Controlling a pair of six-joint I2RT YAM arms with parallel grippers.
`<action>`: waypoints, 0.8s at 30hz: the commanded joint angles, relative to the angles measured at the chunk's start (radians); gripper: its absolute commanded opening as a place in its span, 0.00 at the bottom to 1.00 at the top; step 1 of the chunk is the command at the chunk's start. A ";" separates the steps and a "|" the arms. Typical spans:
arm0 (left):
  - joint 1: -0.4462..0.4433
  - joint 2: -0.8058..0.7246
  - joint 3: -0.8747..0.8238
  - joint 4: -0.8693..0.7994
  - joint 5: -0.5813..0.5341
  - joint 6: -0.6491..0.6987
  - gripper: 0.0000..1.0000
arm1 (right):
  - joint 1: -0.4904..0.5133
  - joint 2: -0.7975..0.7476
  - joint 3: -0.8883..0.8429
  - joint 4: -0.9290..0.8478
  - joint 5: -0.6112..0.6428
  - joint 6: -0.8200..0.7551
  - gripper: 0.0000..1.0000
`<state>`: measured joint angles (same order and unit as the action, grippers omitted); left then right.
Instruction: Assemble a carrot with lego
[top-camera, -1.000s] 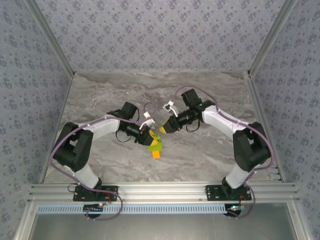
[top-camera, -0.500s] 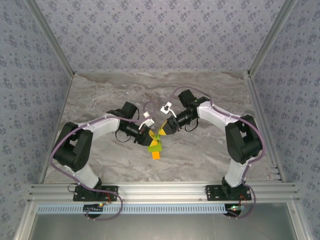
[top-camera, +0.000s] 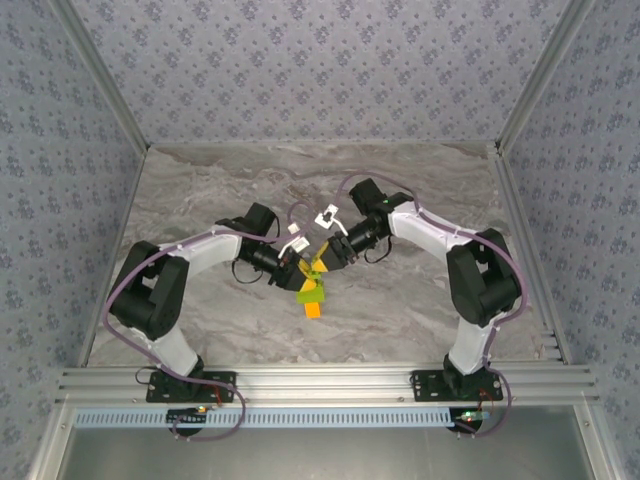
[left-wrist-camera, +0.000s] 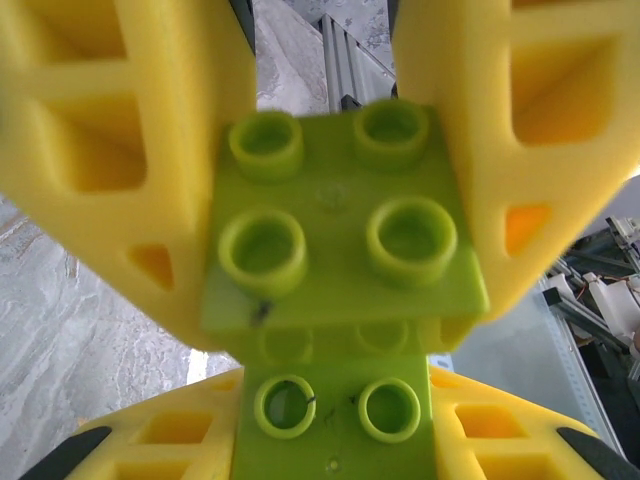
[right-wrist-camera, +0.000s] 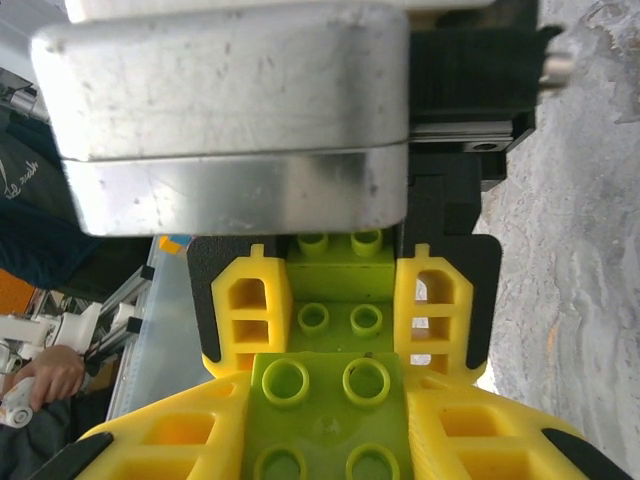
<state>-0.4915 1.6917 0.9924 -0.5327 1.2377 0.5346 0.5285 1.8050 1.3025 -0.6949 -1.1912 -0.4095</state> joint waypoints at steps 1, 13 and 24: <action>-0.007 0.003 0.032 -0.025 0.035 0.030 0.18 | 0.005 0.022 0.027 -0.047 -0.021 -0.023 0.17; -0.005 0.000 0.031 -0.016 0.024 0.023 0.18 | -0.005 0.022 0.006 -0.092 -0.016 -0.060 0.17; -0.001 -0.004 0.021 0.019 0.004 -0.007 0.18 | -0.022 0.022 -0.003 -0.176 -0.014 -0.129 0.17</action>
<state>-0.4999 1.6917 0.9924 -0.5285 1.2304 0.5301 0.5144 1.8126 1.3025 -0.7799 -1.1934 -0.4992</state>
